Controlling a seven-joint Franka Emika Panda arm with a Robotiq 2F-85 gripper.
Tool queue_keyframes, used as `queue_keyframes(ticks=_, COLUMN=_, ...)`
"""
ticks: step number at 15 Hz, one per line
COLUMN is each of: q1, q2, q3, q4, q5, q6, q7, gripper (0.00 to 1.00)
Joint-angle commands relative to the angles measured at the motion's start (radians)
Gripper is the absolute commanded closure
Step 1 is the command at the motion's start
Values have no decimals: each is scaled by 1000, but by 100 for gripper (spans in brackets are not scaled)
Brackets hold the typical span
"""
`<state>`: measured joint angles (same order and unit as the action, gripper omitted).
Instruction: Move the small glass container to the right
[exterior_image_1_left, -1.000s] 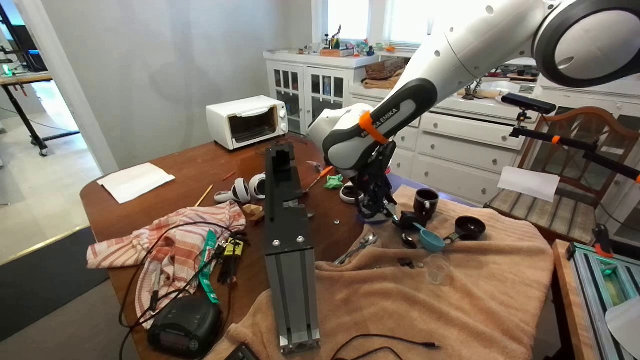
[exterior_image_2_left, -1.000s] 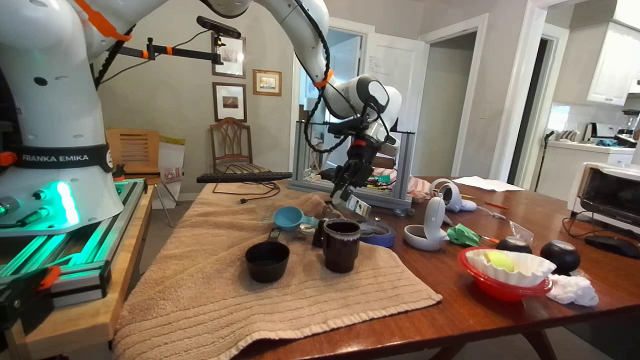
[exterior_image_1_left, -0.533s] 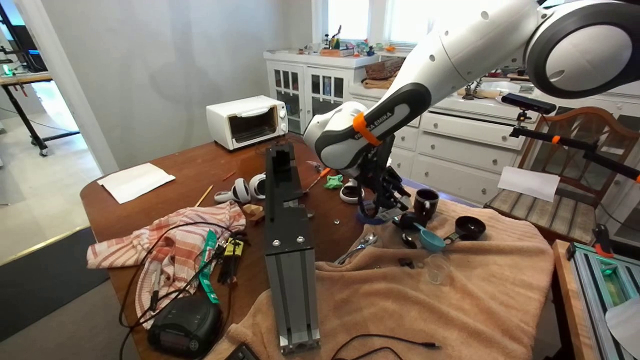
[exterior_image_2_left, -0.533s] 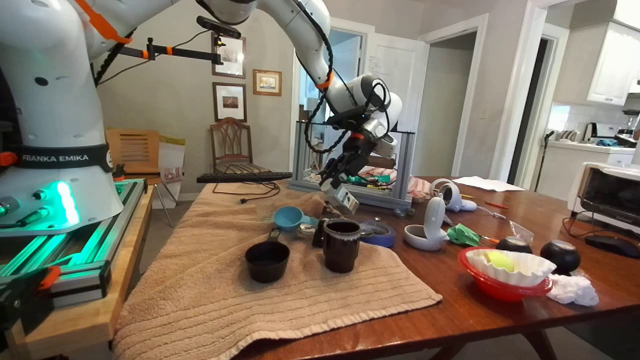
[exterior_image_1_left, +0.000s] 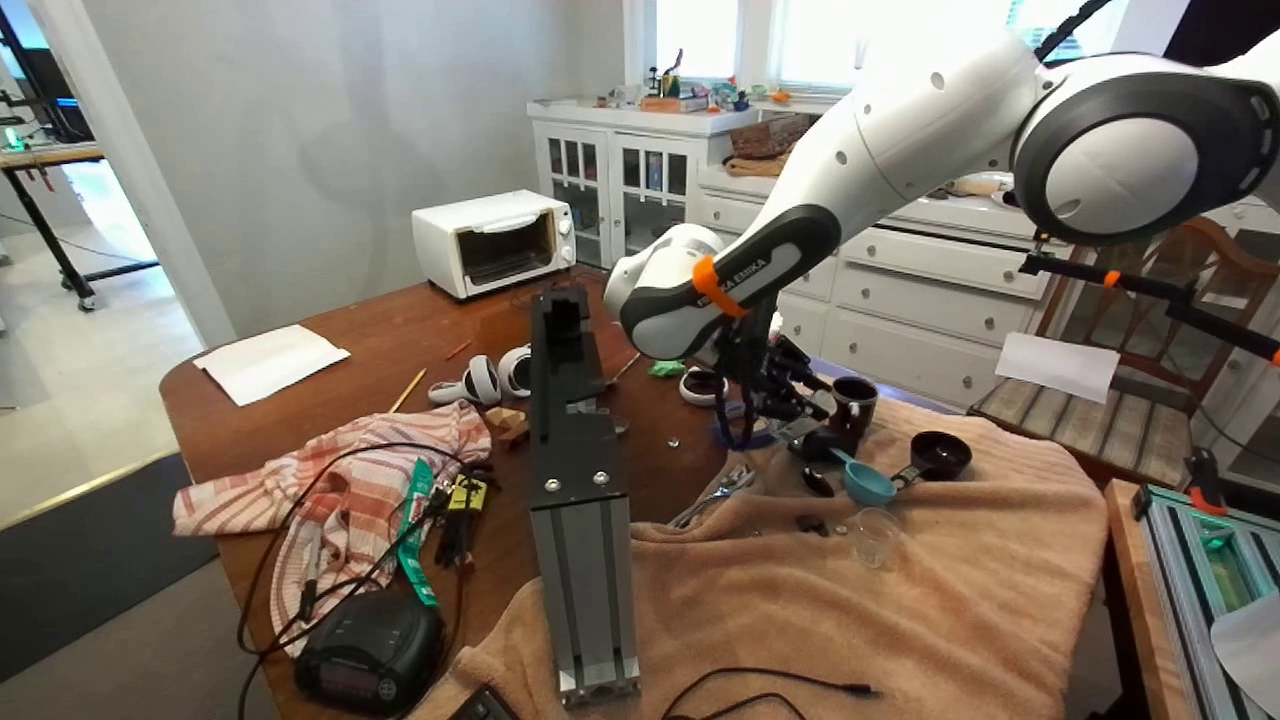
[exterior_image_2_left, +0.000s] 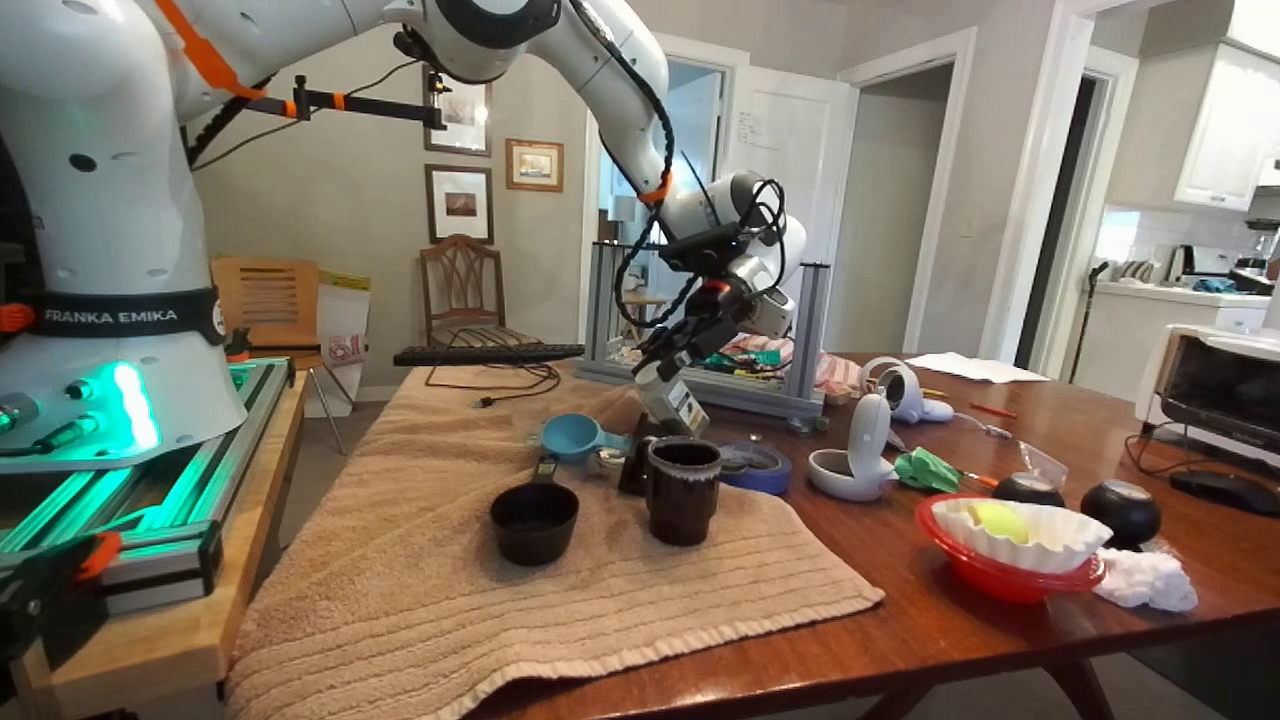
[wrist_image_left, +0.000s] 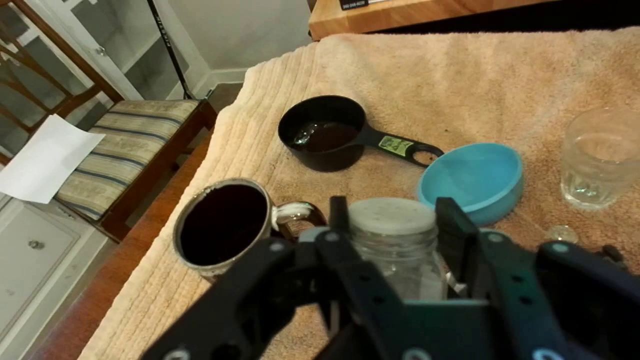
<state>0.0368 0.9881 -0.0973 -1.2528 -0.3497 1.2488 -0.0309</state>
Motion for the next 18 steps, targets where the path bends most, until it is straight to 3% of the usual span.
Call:
queue_keyframes(ticks=1, q1=5, q2=76, q3=-4, q4=110, q5=-35, q6=-97, q7=-16, gripper=79)
queue_keyframes(ticks=4, q1=16, q2=114, q3=-21, q4=153, q5=-84, q6=-152, q7=-8, gripper=79)
queue_keyframes(ticks=12, q1=41, q2=183, q3=-29, q4=266, q5=-247, q6=-159, q7=-127, gripper=79)
queue_keyframes(ticks=13, q1=24, q2=140, q3=-12, q4=193, q5=-217, q6=-109, q7=-85, gripper=54)
queue_keyframes(ticks=16, q1=27, q2=153, q3=-15, q4=216, q5=-227, q6=-123, q7=-94, gripper=54)
queue_keyframes(ticks=17, q1=26, q2=154, q3=-16, q4=216, q5=-228, q6=-123, q7=-94, gripper=79)
queue_keyframes(ticks=18, q1=29, q2=166, q3=-24, q4=230, q5=-236, q6=-150, q7=-103, gripper=79)
